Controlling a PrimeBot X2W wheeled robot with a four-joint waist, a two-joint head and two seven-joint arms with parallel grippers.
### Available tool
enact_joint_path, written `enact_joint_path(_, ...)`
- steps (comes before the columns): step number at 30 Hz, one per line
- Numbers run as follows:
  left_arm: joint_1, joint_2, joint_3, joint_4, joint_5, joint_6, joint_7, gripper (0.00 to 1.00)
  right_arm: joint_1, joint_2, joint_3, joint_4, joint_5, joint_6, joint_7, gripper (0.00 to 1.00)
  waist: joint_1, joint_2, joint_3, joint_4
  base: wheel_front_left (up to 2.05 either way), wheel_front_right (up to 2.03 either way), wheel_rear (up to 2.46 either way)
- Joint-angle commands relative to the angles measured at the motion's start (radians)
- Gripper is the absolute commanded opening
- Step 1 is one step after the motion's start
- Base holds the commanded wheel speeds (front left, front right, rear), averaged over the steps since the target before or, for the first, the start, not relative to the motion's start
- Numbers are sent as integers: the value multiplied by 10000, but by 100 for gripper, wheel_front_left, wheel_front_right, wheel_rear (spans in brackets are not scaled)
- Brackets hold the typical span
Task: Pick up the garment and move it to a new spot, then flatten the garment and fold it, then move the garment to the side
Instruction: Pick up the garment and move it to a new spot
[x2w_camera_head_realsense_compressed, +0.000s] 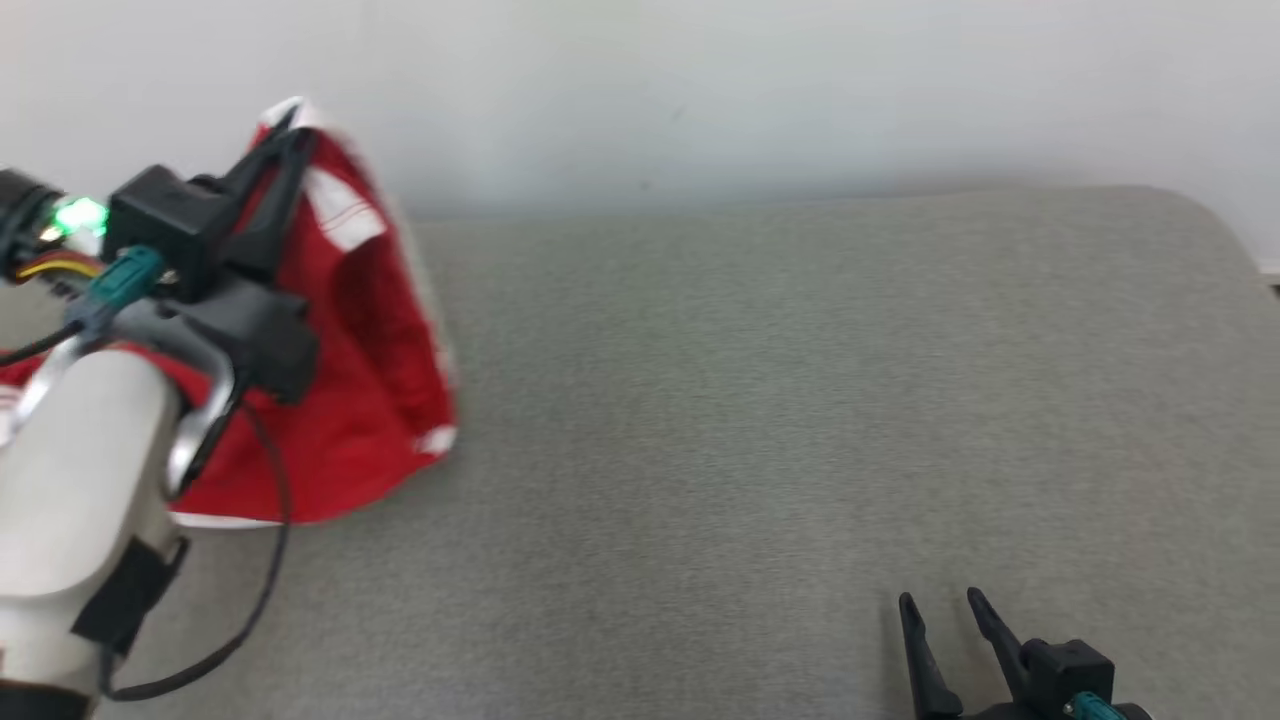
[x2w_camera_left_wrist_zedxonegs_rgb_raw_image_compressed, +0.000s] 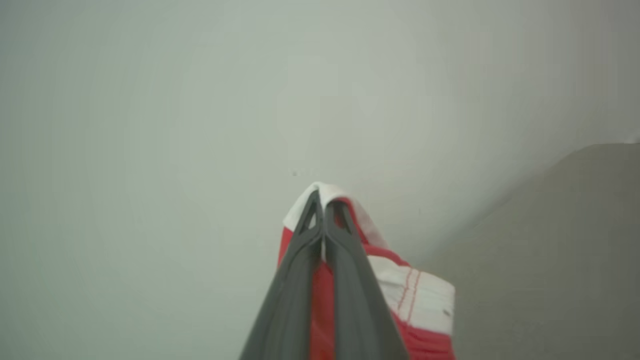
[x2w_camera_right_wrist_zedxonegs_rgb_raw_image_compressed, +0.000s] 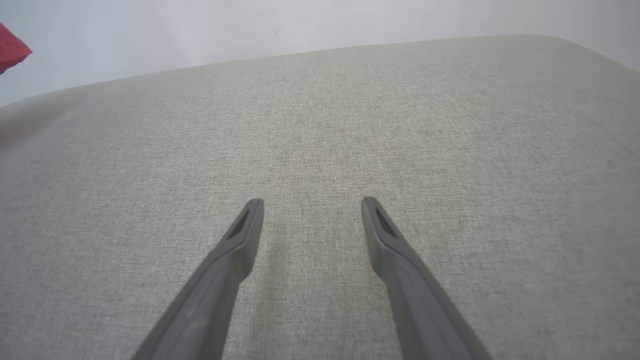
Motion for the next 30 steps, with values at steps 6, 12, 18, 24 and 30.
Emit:
enact_joint_path(6,-948,-856,-831,-742,-432,18,-603,0,136,127,-112,-52,94,29,-4,100,1,0,-457,-1694,0,0,0)
enact_joint_path(12,-1128,-1662,-1383,-1149,-692,19,-1235,0,175,164,-289,-85,115,30,-4,100,1,0,-281,-1933,0,0,0)
enact_joint_path(18,105,-2352,-1996,-118,-982,19,-1443,0,11,238,-278,-77,107,31,-4,100,1,0,-156,-1924,0,0,0)
enact_joint_path(24,1758,-2444,-2307,1231,-799,18,-1469,0,-219,258,-139,-123,109,30,-4,100,1,0,-69,-1810,0,0,0)
enact_joint_path(30,3494,-2426,-1279,1807,-461,289,-1474,98,-142,193,-123,-187,68,31,-4,100,1,0,-198,-1621,0,0,0)
